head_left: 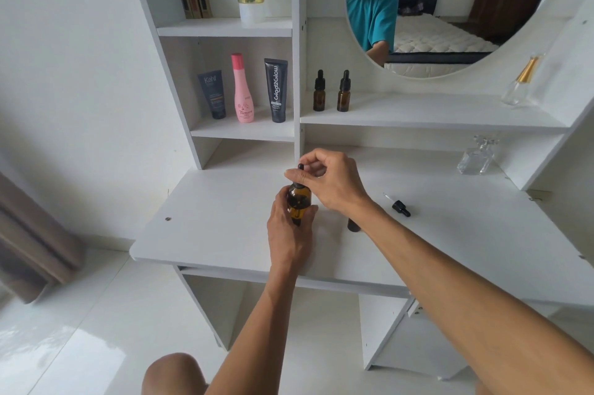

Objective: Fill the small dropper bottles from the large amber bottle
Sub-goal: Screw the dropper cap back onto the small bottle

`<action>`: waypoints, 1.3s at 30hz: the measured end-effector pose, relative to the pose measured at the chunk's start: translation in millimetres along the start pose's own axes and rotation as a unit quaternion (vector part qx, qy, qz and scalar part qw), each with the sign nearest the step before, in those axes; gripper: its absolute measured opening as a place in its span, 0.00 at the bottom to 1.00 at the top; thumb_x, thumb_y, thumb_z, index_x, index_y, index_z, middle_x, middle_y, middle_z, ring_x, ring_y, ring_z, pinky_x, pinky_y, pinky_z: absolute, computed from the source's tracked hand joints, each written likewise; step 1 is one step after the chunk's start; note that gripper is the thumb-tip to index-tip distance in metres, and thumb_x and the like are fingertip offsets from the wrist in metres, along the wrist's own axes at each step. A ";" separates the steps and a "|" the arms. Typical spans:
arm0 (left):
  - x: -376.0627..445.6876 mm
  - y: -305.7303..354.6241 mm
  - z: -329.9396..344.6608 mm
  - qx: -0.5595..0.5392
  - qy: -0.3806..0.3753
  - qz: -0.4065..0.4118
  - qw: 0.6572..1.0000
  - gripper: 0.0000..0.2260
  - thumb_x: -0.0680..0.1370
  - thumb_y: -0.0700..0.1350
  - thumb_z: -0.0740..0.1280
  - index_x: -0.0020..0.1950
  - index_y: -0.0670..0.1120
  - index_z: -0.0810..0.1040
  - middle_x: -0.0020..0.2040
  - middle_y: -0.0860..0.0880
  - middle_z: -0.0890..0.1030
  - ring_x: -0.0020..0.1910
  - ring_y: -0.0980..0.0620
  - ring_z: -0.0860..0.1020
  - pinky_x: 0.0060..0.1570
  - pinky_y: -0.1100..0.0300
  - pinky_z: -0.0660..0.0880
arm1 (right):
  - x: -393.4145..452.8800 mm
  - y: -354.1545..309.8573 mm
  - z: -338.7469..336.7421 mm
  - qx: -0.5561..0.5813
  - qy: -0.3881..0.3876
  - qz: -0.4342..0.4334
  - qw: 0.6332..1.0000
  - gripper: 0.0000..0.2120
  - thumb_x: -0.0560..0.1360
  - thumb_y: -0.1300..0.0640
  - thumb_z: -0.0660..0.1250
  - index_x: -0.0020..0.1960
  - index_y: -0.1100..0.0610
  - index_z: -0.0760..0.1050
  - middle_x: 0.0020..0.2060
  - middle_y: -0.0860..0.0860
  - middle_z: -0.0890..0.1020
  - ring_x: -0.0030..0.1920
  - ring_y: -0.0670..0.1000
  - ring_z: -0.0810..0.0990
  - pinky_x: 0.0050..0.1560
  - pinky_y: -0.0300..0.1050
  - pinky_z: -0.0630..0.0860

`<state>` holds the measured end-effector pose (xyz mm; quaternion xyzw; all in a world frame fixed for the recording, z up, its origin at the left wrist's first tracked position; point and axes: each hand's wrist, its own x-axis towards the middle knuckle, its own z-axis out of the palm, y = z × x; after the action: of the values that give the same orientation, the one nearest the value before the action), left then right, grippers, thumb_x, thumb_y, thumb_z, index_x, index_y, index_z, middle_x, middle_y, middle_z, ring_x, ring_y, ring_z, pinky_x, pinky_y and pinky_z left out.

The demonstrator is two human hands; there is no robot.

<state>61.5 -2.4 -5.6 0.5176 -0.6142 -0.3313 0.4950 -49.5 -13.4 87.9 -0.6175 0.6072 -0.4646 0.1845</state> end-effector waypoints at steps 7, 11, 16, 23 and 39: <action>-3.9 1.6 0.0 0.046 0.006 0.001 0.999 0.33 0.75 0.47 0.72 0.76 0.48 0.61 0.65 0.52 0.77 0.54 0.49 0.80 0.55 0.58 0.73 | -3.3 -0.5 -33.3 0.016 0.022 0.022 0.999 0.21 0.71 0.39 0.74 0.54 0.54 0.81 0.45 0.47 0.84 0.44 0.40 0.82 0.45 0.28 0.77; -14.6 9.7 -1.0 0.036 0.062 -0.006 0.997 0.32 0.74 0.44 0.71 0.74 0.45 0.61 0.64 0.50 0.72 0.59 0.59 0.75 0.58 0.58 0.72 | -6.8 14.0 -63.5 -0.007 0.082 0.036 0.996 0.16 0.75 0.42 0.70 0.51 0.55 0.82 0.43 0.46 0.84 0.42 0.37 0.80 0.42 0.25 0.73; -34.4 23.4 11.7 0.063 0.108 0.097 0.987 0.23 0.70 0.43 0.66 0.64 0.47 0.67 0.53 0.53 0.69 0.52 0.49 0.73 0.52 0.58 0.70 | -13.3 51.1 -91.1 -0.046 0.139 0.081 0.986 0.08 0.76 0.53 0.71 0.50 0.57 0.82 0.44 0.49 0.85 0.43 0.46 0.82 0.49 0.37 0.78; -40.1 46.4 49.3 0.096 -0.057 0.078 0.991 0.25 0.75 0.50 0.72 0.69 0.47 0.67 0.61 0.51 0.74 0.61 0.54 0.72 0.53 0.67 0.65 | -32.5 107.5 -98.7 -0.111 0.117 0.184 0.970 0.13 0.72 0.53 0.74 0.55 0.55 0.80 0.53 0.52 0.84 0.54 0.55 0.82 0.57 0.49 0.78; -24.8 27.9 61.2 0.114 -0.098 0.035 0.988 0.12 0.76 0.49 0.73 0.57 0.49 0.79 0.48 0.54 0.83 0.48 0.51 0.79 0.46 0.61 0.73 | -56.9 136.5 -85.1 -0.092 0.140 0.220 0.961 0.08 0.68 0.52 0.75 0.47 0.48 0.81 0.45 0.50 0.85 0.49 0.53 0.83 0.52 0.49 0.80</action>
<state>-6.0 21.9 -4.3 0.5133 -0.7116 -0.2909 0.3814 -186.8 41.1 2.4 -0.4117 0.7882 -0.4361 0.1379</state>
